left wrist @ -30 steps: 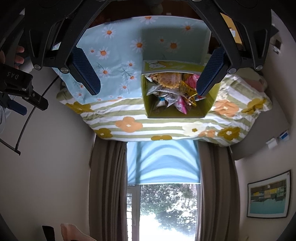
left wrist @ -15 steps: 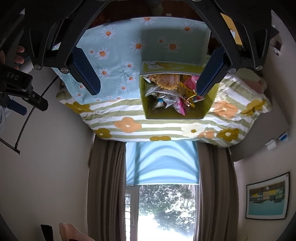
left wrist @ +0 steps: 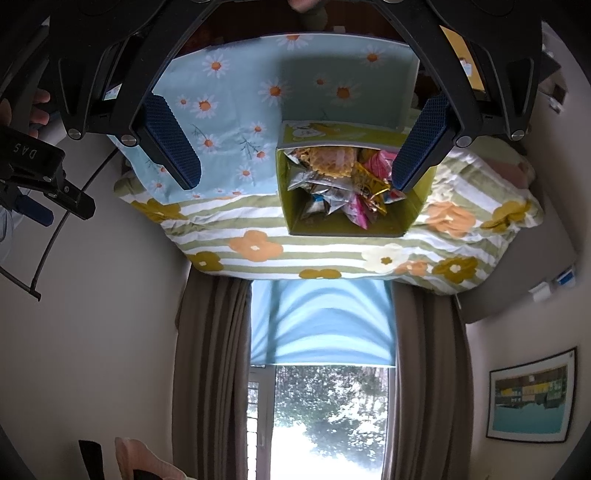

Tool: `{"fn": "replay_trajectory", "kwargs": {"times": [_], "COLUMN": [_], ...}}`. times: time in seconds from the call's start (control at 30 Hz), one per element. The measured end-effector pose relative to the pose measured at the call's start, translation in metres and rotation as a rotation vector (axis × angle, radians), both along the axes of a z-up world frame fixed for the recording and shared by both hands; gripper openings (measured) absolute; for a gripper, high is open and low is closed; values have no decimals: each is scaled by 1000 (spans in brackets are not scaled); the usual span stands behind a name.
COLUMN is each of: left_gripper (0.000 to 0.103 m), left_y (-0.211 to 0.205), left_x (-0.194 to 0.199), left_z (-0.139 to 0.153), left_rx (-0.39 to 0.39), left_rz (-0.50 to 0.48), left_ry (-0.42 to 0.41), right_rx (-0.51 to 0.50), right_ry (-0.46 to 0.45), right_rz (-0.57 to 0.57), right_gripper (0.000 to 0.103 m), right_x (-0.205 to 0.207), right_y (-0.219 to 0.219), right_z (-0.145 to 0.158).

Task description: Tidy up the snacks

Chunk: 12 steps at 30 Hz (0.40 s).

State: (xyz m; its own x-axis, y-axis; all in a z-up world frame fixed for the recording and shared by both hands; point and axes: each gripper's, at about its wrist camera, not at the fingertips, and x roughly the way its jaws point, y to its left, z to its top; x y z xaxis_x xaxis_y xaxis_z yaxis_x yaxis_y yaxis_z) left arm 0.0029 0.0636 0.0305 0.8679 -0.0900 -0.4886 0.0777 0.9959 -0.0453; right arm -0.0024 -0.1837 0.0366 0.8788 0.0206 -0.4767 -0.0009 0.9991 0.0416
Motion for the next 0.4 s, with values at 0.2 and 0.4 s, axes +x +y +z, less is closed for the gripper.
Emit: {"fn": "replay_trajectory", "kwargs": {"times": [0.2, 0.4], "left_gripper": [103, 103], "left_y": [-1, 1], "left_x": [0, -4], "left_z": [1, 2], "left_rx": [32, 36], "left_rz": [25, 27], "left_ry": [-24, -39], "right_rx": [1, 5], "right_ry": [-1, 7], "right_rz": [-2, -10], "right_gripper": [102, 102], "right_x": [0, 2], "right_y": [0, 5], "right_z": [0, 2]}}
